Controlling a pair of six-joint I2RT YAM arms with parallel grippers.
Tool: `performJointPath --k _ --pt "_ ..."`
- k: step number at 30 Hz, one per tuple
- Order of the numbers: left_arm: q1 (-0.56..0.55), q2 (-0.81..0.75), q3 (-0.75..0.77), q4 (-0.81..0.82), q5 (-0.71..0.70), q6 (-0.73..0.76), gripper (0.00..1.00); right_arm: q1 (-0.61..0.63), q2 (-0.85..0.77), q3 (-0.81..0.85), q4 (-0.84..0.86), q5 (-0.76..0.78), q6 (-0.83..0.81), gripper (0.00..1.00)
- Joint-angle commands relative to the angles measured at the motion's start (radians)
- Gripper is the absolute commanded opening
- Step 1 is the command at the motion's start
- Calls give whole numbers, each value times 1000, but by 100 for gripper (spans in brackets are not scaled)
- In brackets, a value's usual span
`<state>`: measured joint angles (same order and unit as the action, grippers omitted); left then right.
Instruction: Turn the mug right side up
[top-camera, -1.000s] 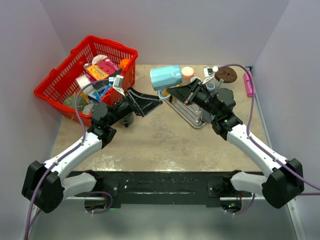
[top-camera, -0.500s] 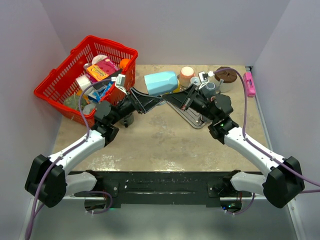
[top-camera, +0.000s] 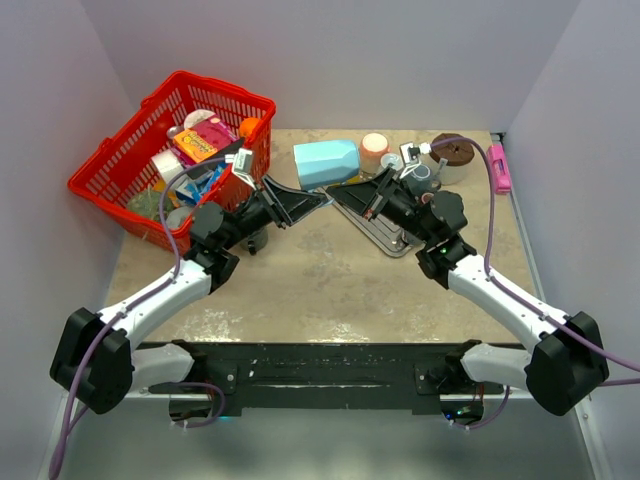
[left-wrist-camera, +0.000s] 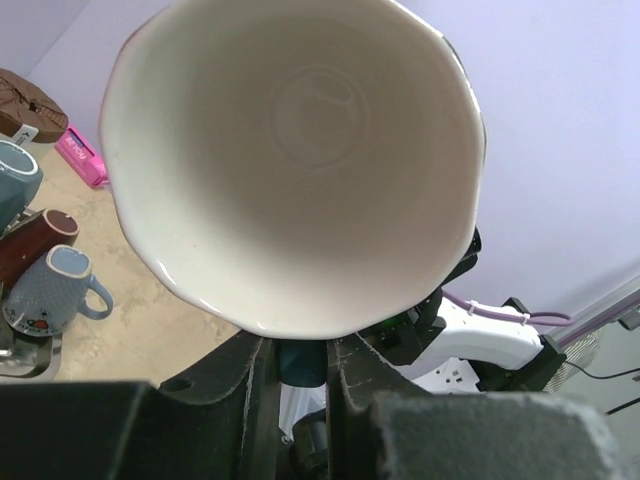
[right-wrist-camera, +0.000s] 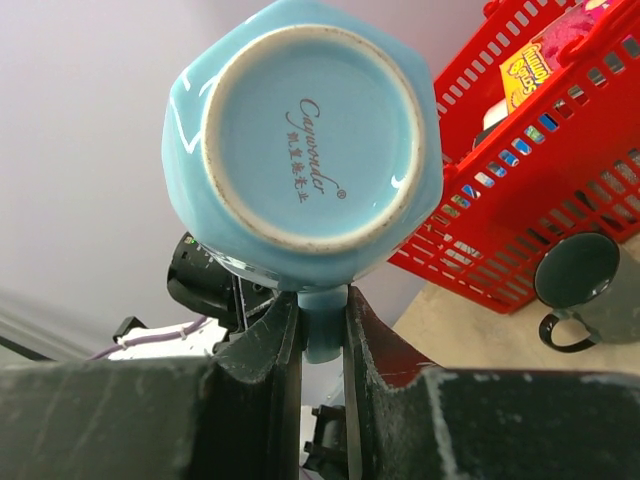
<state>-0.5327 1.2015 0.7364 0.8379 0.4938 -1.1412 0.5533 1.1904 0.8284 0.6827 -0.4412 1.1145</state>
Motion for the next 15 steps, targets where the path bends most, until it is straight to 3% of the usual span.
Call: performJointPath --k 1,6,7,10,11,15 --pt "4 7 29 20 -20 47 0 11 -14 29 86 -30 -1 0" --pt "5 -14 35 -58 -49 93 0 11 -14 20 12 -4 -33 0" --pt "5 -25 35 -74 -66 101 0 11 -15 20 2 4 -36 5" --pt "4 -43 40 -121 -93 130 0 11 -15 18 -21 15 -50 41" --pt "4 -48 50 -137 -98 152 0 11 -15 18 -38 19 -57 63" --pt "4 -71 90 -297 -168 237 0 11 -26 28 -142 73 -113 91"
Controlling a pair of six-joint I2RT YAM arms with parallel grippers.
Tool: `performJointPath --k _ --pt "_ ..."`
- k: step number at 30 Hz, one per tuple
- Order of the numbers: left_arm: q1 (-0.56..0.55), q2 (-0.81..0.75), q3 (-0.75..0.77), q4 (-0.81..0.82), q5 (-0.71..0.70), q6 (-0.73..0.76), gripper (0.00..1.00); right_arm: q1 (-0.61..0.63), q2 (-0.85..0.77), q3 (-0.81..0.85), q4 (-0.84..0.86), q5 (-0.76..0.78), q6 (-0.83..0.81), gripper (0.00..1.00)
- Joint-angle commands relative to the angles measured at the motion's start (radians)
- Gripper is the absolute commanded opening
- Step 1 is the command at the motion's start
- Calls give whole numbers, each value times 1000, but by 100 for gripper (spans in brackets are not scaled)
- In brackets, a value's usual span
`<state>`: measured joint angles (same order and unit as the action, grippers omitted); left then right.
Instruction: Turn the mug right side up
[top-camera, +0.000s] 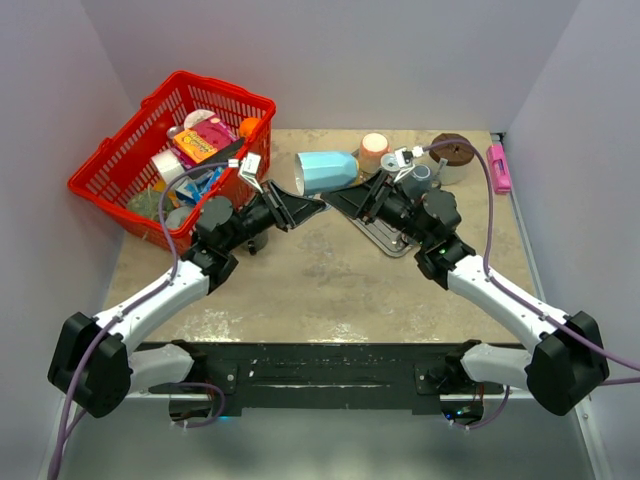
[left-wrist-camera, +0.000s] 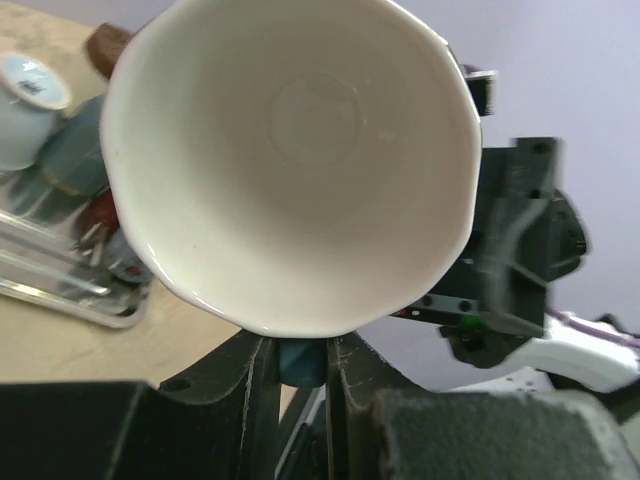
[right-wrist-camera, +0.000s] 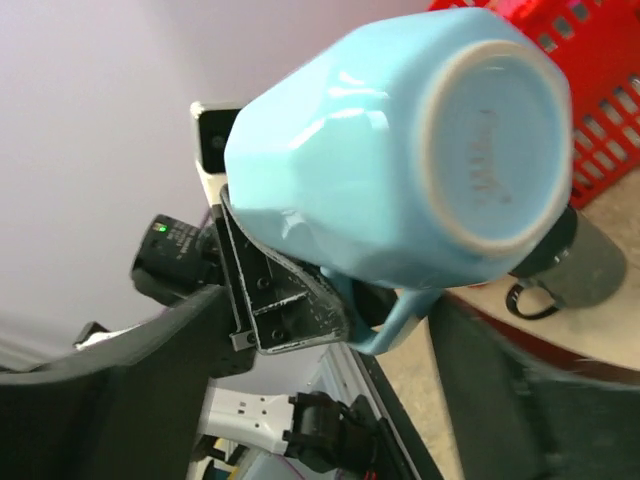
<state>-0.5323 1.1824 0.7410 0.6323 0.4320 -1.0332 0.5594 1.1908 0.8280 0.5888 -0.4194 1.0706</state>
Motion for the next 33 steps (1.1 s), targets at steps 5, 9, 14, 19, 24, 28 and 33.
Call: performJointPath --k 5,9,14,19,24,28,33 --pt "3 -67 179 -298 -199 296 0 5 -66 54 -342 233 -175 99" --pt "3 -58 225 -484 -323 386 0 5 -79 86 -547 391 -202 99" --pt "2 11 283 -620 -383 435 0 5 -100 97 -687 508 -242 99" --pt "-43 118 363 -789 -535 472 0 4 -105 146 -794 605 -311 99" --pt "-106 221 448 -921 -715 486 0 5 -108 195 -900 709 -382 99" --pt "-126 301 469 -965 -795 478 0 5 -114 194 -926 725 -399 99" --pt "-126 374 521 -1025 -842 489 0 4 -112 177 -928 731 -405 99"
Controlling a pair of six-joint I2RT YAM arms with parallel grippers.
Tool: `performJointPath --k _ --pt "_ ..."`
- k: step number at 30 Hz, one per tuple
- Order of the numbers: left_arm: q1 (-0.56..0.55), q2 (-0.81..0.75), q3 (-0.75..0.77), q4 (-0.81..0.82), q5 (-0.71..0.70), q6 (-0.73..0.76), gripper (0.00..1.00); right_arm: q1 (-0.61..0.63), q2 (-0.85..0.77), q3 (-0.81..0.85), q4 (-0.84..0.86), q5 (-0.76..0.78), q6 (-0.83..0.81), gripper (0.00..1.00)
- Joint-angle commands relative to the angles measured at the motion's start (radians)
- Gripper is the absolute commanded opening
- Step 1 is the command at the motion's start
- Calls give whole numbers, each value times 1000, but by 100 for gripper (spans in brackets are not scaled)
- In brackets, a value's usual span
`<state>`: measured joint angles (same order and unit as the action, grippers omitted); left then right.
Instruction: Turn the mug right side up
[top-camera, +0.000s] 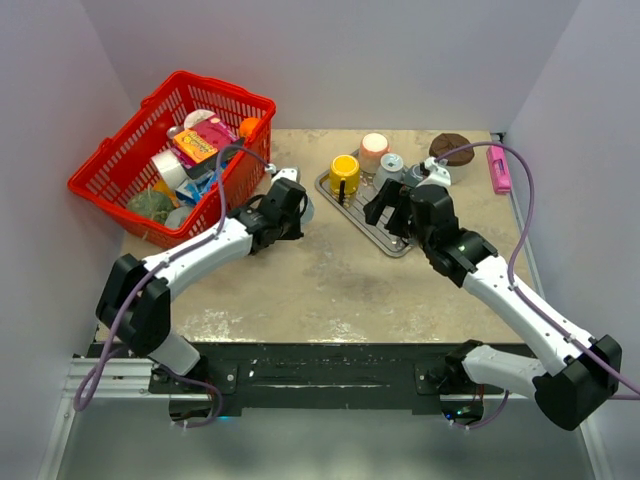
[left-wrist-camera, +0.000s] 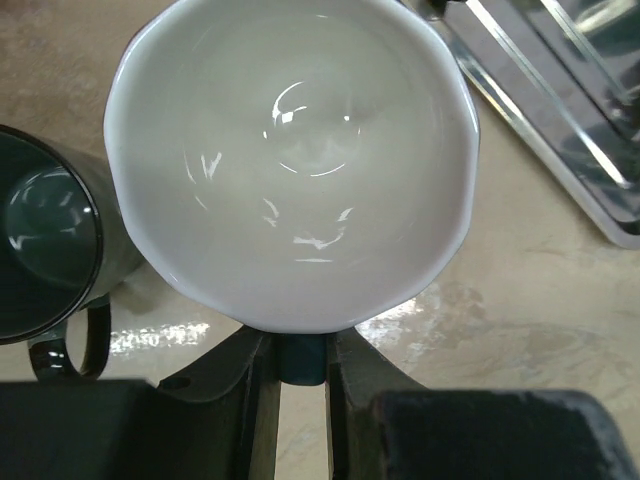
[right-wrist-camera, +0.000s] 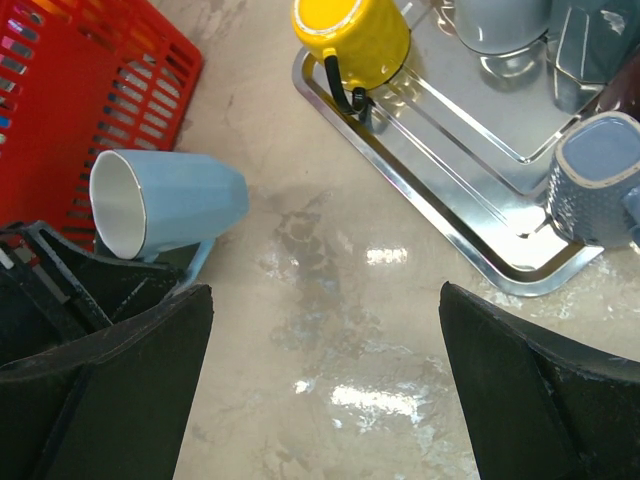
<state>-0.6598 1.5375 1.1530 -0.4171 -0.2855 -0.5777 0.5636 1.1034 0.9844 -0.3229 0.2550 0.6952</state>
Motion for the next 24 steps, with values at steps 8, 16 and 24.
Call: performJointPath --k 8,16,24 --pt "12 150 181 -54 -149 47 0 1 -37 -29 2 63 -37 99" --pt "63 225 223 -81 -75 42 0 -1 -28 -56 39 38 -43 99" --pt "94 254 246 -123 -26 36 3 -1 12 -69 76 20 -48 99"
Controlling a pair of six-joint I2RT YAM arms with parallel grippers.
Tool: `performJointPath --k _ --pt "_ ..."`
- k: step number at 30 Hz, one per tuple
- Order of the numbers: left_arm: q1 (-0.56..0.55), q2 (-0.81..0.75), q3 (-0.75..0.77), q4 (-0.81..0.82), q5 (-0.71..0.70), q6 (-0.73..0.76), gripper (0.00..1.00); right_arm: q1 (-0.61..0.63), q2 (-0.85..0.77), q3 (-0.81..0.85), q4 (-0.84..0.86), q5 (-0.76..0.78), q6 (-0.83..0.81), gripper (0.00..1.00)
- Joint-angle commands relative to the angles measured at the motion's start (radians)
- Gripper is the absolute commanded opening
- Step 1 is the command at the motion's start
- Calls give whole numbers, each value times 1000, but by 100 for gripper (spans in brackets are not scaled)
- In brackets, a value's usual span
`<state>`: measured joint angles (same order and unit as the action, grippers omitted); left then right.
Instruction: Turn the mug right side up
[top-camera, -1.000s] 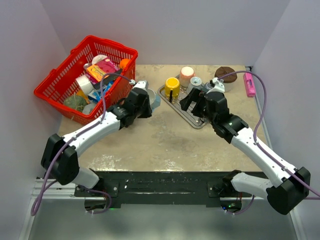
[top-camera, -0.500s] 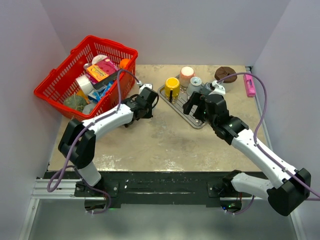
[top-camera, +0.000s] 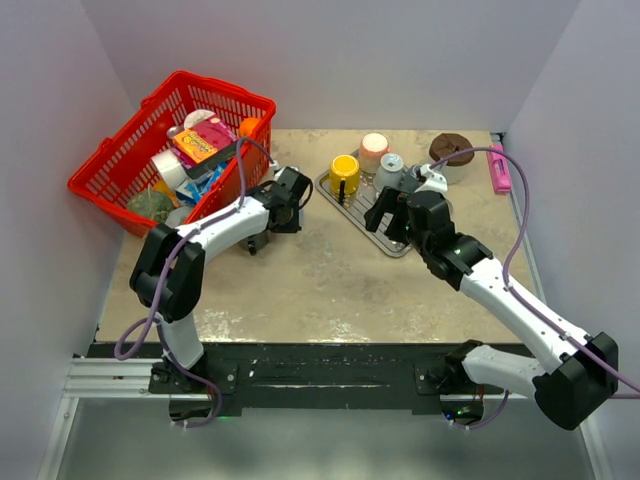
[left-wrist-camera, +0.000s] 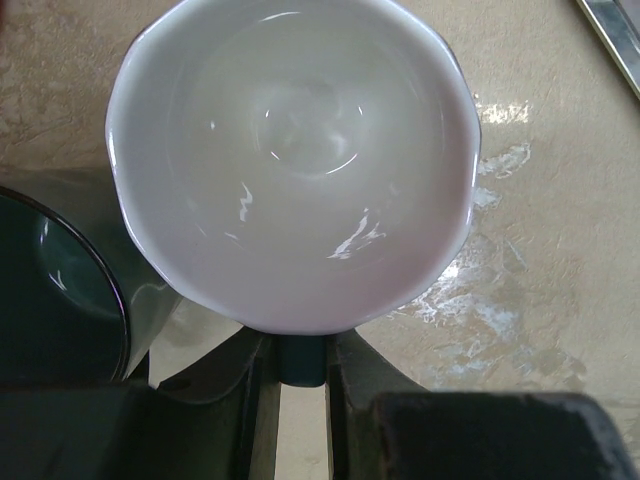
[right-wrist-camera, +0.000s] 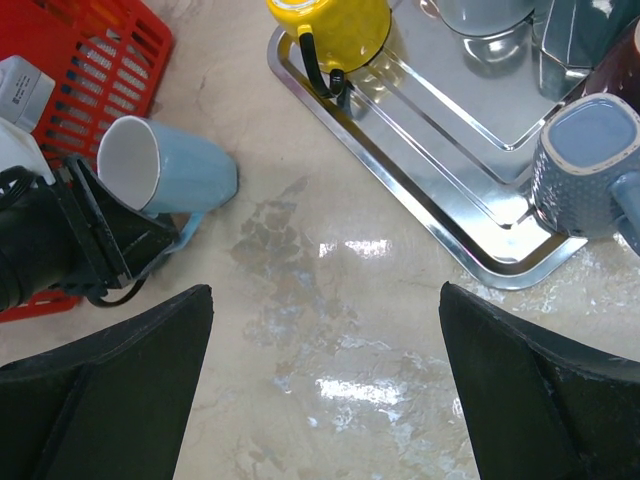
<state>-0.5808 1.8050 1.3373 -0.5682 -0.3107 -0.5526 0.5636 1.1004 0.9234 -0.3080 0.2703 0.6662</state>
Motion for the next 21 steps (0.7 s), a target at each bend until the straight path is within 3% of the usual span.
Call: performJointPath --k 1,3,7,14,21 --pt "19 -16 60 27 -1 8 11 -1 19 -8 64 6 -25 99" --pt "24 -16 62 27 2 6 17 -1 30 -3 66 10 -31 99" --pt "29 -6 72 27 24 10 44 -1 55 15 55 23 -54 99" --pt "30 -2 100 24 41 14 64 -5 73 43 27 33 -60 99" --pt "30 -125 76 39 90 37 78 -28 88 92 -72 122 -119 99"
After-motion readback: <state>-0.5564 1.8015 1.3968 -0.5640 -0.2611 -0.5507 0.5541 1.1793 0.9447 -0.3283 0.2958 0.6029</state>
